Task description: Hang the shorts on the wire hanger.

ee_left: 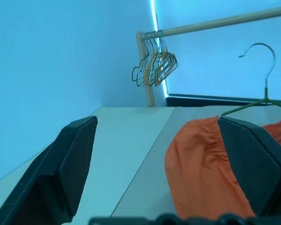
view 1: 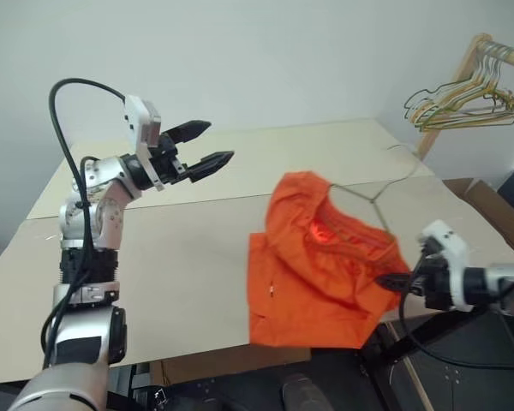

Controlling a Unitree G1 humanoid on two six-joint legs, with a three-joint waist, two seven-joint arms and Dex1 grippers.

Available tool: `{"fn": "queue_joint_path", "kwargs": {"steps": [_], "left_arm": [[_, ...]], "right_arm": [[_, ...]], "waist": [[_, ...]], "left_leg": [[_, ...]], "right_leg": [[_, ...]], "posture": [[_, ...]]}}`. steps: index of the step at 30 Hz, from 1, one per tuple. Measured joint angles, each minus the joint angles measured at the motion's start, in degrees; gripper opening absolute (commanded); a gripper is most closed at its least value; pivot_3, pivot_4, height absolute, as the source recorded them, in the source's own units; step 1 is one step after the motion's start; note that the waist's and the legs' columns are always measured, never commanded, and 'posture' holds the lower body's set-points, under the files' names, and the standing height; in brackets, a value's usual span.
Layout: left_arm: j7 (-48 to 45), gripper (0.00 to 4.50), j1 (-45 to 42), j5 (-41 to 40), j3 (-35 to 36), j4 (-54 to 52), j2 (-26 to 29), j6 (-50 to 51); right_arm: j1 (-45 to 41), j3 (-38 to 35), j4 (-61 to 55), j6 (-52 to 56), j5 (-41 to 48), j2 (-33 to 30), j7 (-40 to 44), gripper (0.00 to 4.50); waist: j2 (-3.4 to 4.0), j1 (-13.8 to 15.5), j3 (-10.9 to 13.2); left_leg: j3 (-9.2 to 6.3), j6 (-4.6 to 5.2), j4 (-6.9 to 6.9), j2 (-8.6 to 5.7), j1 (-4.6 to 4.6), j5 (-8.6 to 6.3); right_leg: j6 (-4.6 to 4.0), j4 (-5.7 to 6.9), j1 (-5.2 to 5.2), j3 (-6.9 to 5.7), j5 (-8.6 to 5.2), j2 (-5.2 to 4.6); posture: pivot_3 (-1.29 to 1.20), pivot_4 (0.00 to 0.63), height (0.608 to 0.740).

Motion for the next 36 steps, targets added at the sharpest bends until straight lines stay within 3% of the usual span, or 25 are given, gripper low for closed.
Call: {"fn": "queue_joint_path", "kwargs": {"steps": [4, 11, 27, 36], "left_arm": [[5.67, 4.47, 1.05, -3.68, 0.02, -7.46, -3.62, 3.48], [8.76, 4.47, 0.29, -5.41, 0.14, -8.63, -4.64, 4.12], [7.66, 4.47, -1.74, -5.96, 0.09, -5.56, -4.56, 2.16], [7.35, 4.47, -2.0, -10.11, 0.77, -6.72, -3.89, 3.88]], "right_arm": [[-0.53, -8.39, -1.63, 7.26, 0.31, 1.73, -6.93, 0.0], [-1.45, -13.72, 3.67, 7.51, 1.85, 1.08, -20.46, 0.0], [-32.78, -20.48, 29.03, 7.5, -1.72, 2.18, -57.88, 0.0], [-44.04, -27.11, 39.08, 7.5, -10.65, 4.63, -68.36, 0.0]], "waist": [[0.02, -0.74, -0.11], [0.23, -2.97, -0.34], [0.48, -6.55, -0.5], [0.54, -6.22, -0.53]], "left_leg": [[0.1, 0.0, -0.01, 0.04, 0.01, 0.0], [0.22, 0.17, -0.01, 0.06, 0.23, -0.11], [0.6, 0.46, -0.04, 0.09, 0.3, -0.27], [0.67, 0.5, -0.03, 0.09, 0.27, -0.29]], "right_leg": [[0.0, -0.03, 0.0, 0.04, 0.0, 0.04], [-0.01, -0.64, 0.62, -0.02, 0.0, 0.04], [0.0, -0.89, 0.83, 0.2, 0.0, 0.0], [0.0, -0.88, 0.86, 0.23, 0.0, -0.01]], "posture": [[-0.44, 0.0, 0.74], [-0.45, 0.0, 0.74], [-0.45, 0.0, 0.74], [-0.42, 0.0, 0.74]]}}
